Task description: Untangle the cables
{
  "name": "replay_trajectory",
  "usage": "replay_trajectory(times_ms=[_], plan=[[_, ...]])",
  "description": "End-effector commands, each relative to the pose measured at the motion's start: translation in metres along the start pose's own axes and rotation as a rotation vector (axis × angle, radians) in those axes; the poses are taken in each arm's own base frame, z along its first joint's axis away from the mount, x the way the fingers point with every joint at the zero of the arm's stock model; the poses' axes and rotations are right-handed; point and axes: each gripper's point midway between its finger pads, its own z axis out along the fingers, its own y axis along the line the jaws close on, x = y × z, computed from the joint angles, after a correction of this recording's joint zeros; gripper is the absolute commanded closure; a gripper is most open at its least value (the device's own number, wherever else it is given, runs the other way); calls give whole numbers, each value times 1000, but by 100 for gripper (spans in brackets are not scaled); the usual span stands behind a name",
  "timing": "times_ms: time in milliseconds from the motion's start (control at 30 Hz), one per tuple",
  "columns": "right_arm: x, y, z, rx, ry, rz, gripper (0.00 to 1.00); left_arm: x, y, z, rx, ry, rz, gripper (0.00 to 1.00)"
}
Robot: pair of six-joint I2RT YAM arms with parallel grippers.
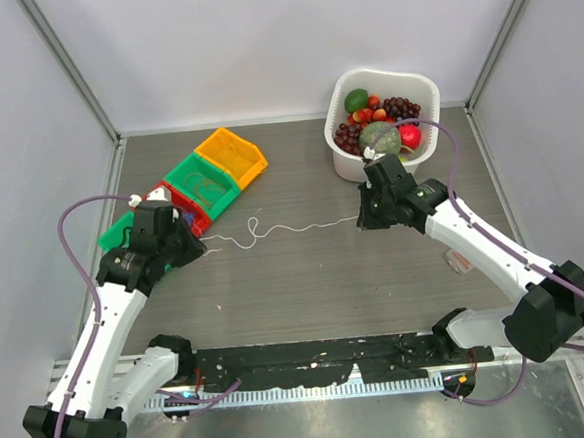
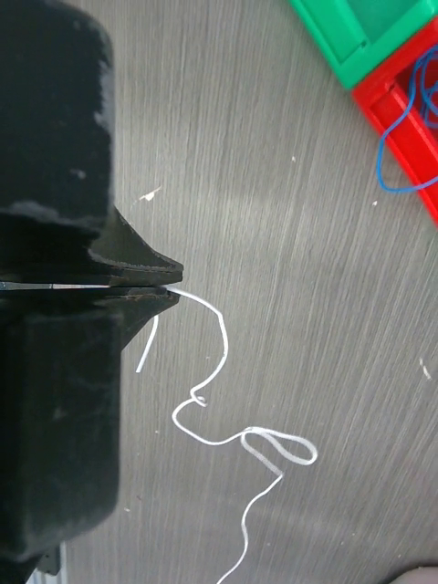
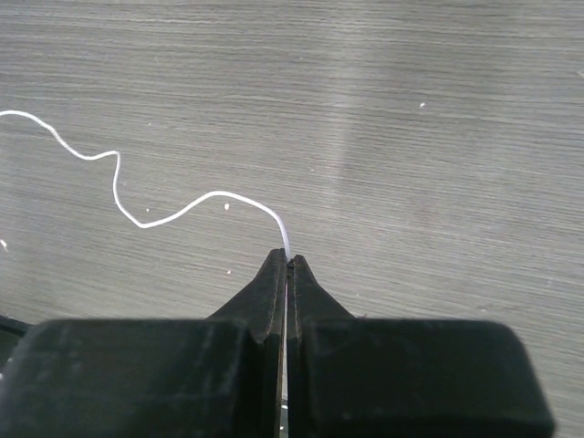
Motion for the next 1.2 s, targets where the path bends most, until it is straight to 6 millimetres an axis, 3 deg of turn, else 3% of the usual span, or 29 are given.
replay_trajectory(times_ms=[0,167,367,600,767,867,1000,1033,1067,1100,1133,1167], plan=[[-5,-19,-12,89,-48,-28,99,-19,14,-16,-83,-83,40,100],[-8,-61,-21,280,-80,21,99,-35,48,-39,-261,-191,13,100],[-24,-79,-41,344,-150,43,99,-50,64,-60,-348,-291,1,100],[-27,-121,-62,511,-177,88,99,-65,99,-93,-559,-402,-28,100],[-29,-127,-71,516,-186,80,99,-70,116,-115,-656,-472,-67,100],[-30,-101,-61,340,-174,5,99,-64,100,-96,-548,-428,-79,100],[-4,-42,-39,43,-65,-82,99,-26,19,-29,-86,-164,-12,100],[10,-11,-32,-101,-5,-106,99,-14,8,-16,-23,-100,-14,100],[21,-1,-25,-138,43,-107,99,1,3,-4,3,-27,-34,100],[32,27,-23,-231,71,-125,99,15,5,9,-9,43,-48,100],[44,39,-17,-263,112,-136,99,31,1,16,10,120,-55,100],[50,69,-20,-359,115,-142,99,42,-3,24,25,170,-43,100]])
